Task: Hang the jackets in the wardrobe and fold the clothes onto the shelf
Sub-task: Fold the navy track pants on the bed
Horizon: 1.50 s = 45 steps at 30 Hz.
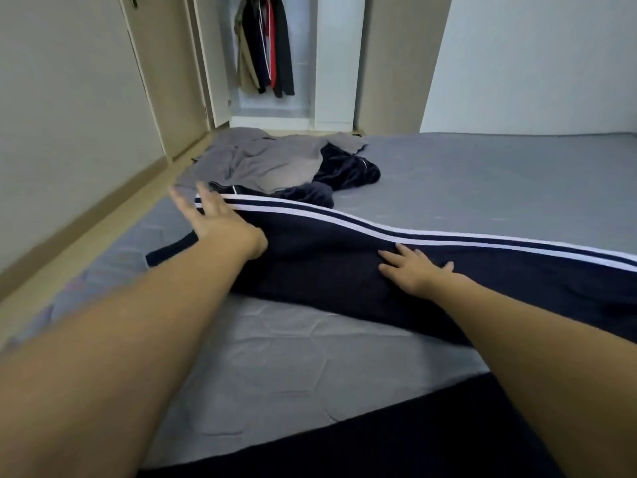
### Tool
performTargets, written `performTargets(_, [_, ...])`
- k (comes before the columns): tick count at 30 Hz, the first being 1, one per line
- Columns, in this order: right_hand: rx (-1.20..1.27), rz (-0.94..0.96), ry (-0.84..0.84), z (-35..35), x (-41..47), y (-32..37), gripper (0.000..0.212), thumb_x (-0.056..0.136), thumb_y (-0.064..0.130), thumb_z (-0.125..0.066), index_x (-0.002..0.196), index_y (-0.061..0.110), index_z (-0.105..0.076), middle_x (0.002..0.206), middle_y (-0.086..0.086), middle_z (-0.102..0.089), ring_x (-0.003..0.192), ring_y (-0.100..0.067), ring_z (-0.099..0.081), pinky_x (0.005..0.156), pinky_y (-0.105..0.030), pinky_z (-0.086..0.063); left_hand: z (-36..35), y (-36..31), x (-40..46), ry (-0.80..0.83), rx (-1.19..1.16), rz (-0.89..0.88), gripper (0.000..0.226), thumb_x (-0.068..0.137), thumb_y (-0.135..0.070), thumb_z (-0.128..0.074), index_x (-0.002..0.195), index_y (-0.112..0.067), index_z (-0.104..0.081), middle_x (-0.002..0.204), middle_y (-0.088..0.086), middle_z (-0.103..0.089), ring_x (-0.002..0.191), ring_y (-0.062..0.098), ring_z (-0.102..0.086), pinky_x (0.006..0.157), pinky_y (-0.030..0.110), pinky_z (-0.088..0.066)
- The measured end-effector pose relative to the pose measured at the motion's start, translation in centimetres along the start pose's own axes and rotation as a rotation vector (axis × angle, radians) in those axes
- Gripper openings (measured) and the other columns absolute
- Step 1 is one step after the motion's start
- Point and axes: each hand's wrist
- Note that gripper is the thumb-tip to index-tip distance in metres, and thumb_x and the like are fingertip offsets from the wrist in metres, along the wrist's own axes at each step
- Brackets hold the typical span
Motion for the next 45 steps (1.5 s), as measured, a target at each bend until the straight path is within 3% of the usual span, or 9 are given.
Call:
performTargets(4, [-0.057, 0.073, -0.156, -5.0, 2.2, -1.3, 0.065, 0.081, 0.074, -0.007, 0.144, 0.059, -0.003, 0.161, 0.017, 0.005, 0.148, -0.018, 0.012, 0.107, -0.064, 0.016, -8.9, -5.0, -0.4, 0.050, -0.475, -0.067, 0.077, 0.091, -0.067, -0.011, 0.157, -0.028, -0.001, 0.164, -0.001, 0.009, 0.149, 0.029, 0.015, 0.104, 0.076, 0.012])
performTargets(12, [-0.038, 0.057, -0.119, -3.7, 0.2, -1.7, 0.065, 0.089, 0.070, -0.010, 0.150, 0.048, -0.002, 0.161, 0.014, 0.006, 0.148, -0.015, 0.010, 0.112, -0.058, 0.016, -10.0, -4.6, 0.2, 0.016, -0.510, -0.036, 0.081, 0.084, -0.075, -0.005, 0.155, -0.035, 0.002, 0.164, -0.004, 0.010, 0.149, 0.029, 0.015, 0.101, 0.078, 0.013])
performTargets(19, [-0.040, -0.213, -0.092, -1.9, -10.4, -15.2, 0.066, 0.093, 0.065, -0.009, 0.153, 0.039, 0.001, 0.162, 0.007, 0.006, 0.149, -0.016, 0.007, 0.119, -0.047, 0.008, -8.5, -5.7, -6.0, 0.125, -0.362, 0.098, 0.081, 0.090, -0.066, -0.007, 0.157, -0.022, 0.002, 0.164, 0.007, 0.010, 0.148, 0.037, 0.013, 0.107, 0.074, 0.009])
performTargets(22, [0.011, -0.174, -0.082, -1.1, -12.5, -17.3, 0.065, 0.096, 0.061, -0.008, 0.154, 0.034, -0.002, 0.163, 0.004, 0.000, 0.149, -0.016, 0.002, 0.119, -0.043, 0.005, -4.5, -11.8, -12.8, 0.005, -0.459, -0.217, 0.073, 0.096, -0.056, -0.013, 0.156, -0.015, -0.005, 0.164, 0.008, 0.005, 0.150, 0.033, 0.007, 0.111, 0.067, 0.011])
performTargets(26, [0.065, -0.198, -0.202, 0.8, -13.9, -20.7, 0.068, 0.092, 0.067, -0.007, 0.153, 0.038, -0.011, 0.162, 0.007, -0.006, 0.149, -0.014, -0.002, 0.117, -0.047, 0.009, -2.1, -21.6, -24.7, -0.007, -0.518, -0.859, 0.072, 0.092, -0.071, -0.013, 0.155, -0.038, -0.003, 0.164, -0.010, 0.006, 0.150, 0.019, 0.010, 0.110, 0.064, 0.015])
performTargets(34, [0.013, -0.405, -0.184, -0.8, -20.2, -38.1, 0.099, 0.070, 0.085, 0.004, 0.154, 0.033, 0.006, 0.162, 0.004, 0.012, 0.149, -0.015, 0.010, 0.120, -0.043, 0.007, 1.0, -24.4, -23.4, 0.111, -0.165, -0.420, 0.080, 0.091, -0.065, -0.016, 0.157, -0.023, 0.001, 0.164, 0.000, 0.010, 0.150, 0.031, 0.010, 0.112, 0.065, 0.013])
performTargets(39, [0.035, -0.353, -0.203, -0.4, -18.6, -40.2, 0.080, 0.087, 0.074, -0.009, 0.154, 0.033, 0.002, 0.162, 0.007, 0.006, 0.148, -0.015, 0.008, 0.117, -0.042, 0.009, 2.4, -31.3, -29.7, -0.013, -0.455, -1.066, 0.061, 0.087, -0.064, -0.015, 0.147, -0.058, -0.007, 0.161, -0.023, 0.006, 0.149, 0.007, 0.012, 0.112, 0.063, 0.012])
performTargets(42, [0.010, -0.355, -0.199, 0.0, -18.4, -41.5, 0.075, 0.091, 0.067, -0.012, 0.155, 0.029, -0.002, 0.162, 0.010, 0.003, 0.149, -0.017, 0.005, 0.118, -0.045, 0.000, 1.4, -31.0, -27.9, 0.149, -0.400, -0.819, 0.049, 0.094, -0.070, -0.017, 0.143, -0.064, -0.015, 0.159, -0.026, 0.006, 0.149, 0.010, 0.014, 0.110, 0.065, 0.015])
performTargets(45, [0.013, -0.433, -0.234, 1.8, -16.2, -41.2, 0.073, 0.090, 0.061, -0.023, 0.150, 0.019, -0.026, 0.159, -0.003, -0.018, 0.144, -0.030, -0.015, 0.114, -0.049, -0.008, 4.9, -29.8, -25.7, 0.710, -0.868, -0.786, 0.039, 0.082, -0.075, -0.043, 0.112, -0.061, -0.062, 0.152, -0.019, -0.033, 0.136, 0.003, -0.038, 0.114, 0.035, -0.024])
Point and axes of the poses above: each hand's wrist, its own x-axis towards the middle knuckle, its own z-axis out of the back of the hand, y = z × x
